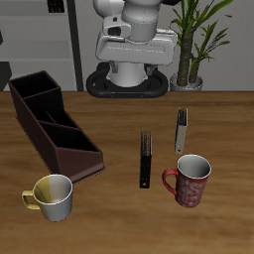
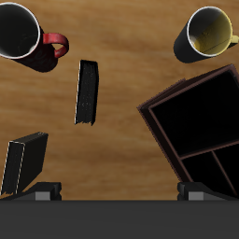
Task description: Place the red mug into the right desk caddy's right compartment
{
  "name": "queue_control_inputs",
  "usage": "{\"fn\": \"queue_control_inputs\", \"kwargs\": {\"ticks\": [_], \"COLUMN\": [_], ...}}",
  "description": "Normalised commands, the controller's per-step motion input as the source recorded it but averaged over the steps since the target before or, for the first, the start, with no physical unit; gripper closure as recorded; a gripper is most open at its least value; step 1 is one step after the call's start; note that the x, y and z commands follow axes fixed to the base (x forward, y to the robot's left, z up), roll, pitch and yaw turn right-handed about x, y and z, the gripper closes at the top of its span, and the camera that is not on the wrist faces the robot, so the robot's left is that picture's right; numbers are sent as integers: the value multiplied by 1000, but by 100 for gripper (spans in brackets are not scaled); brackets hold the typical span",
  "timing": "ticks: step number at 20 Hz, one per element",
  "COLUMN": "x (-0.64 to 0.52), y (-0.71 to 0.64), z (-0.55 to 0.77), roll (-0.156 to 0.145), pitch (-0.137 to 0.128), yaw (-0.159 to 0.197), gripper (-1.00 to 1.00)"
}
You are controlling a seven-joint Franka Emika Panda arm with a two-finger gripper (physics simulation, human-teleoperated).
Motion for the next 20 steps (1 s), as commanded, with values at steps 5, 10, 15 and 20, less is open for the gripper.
{"fn": "queue_control_inputs", "kwargs": {"ticks": [5, 10, 15, 20], "x": [143, 233, 395, 357], "y": [289, 455, 372, 447], "z": [139, 211, 60, -108], "roll": [-7, -7, 23, 32], "pitch": [-23, -40, -41, 22], "yaw": [-17, 4, 43, 8], "gripper": [-100, -100, -100, -100]}}
